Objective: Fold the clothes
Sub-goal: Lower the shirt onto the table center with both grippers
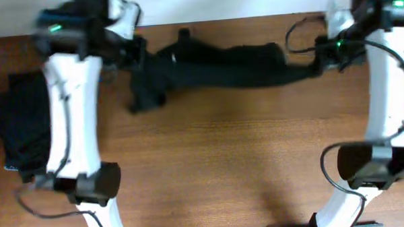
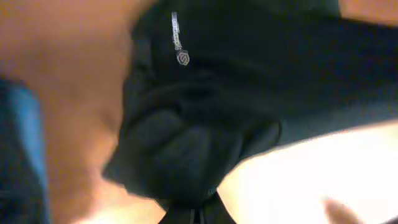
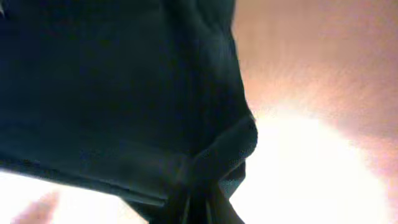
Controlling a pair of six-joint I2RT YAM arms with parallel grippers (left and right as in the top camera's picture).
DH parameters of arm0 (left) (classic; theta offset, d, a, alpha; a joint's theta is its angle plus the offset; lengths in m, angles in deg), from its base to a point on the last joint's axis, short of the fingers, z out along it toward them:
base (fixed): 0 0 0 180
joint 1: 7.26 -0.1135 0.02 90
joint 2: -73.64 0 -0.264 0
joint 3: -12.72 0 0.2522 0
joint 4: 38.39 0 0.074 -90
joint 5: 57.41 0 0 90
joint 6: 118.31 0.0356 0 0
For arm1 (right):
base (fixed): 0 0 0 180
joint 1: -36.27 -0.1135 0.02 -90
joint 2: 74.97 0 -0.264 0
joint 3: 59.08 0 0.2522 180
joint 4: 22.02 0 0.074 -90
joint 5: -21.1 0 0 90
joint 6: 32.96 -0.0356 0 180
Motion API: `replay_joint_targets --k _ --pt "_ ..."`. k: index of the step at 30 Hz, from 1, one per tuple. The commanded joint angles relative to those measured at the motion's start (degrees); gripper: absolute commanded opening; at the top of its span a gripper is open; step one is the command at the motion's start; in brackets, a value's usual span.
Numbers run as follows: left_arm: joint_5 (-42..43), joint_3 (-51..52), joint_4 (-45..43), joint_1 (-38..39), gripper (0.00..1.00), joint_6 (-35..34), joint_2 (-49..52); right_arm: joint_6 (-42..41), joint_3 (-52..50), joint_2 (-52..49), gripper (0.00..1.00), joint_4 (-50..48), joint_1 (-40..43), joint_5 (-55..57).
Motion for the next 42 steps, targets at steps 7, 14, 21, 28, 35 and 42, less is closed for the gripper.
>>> replay_joint_targets --k 7,14,21,28,35,42 --pt "0.20 36.02 -4.24 2.91 0.00 3.69 3.19 0.57 -26.84 -0.74 0.04 -2.97 0.39 4.90" --pt "4.61 47.47 -2.99 3.28 0.00 4.50 3.19 -0.04 -38.62 -0.74 0.06 -4.70 0.46 5.20" --pt "14.62 50.56 -1.64 7.21 0.00 12.72 3.19 -6.25 -44.76 -0.74 0.07 -7.58 0.79 13.14" --pt "13.03 50.64 -0.13 10.67 0.11 14.14 3.19 -9.14 -44.76 -0.74 0.10 -8.26 4.92 16.02" --pt "10.86 50.64 0.31 10.45 0.49 14.12 3.17 -9.29 -44.76 -0.74 0.13 -8.24 7.61 14.73" --pt "3.54 48.48 -8.17 10.23 0.32 9.94 3.13 -9.29 -44.74 -0.74 0.26 -8.90 7.54 14.05"
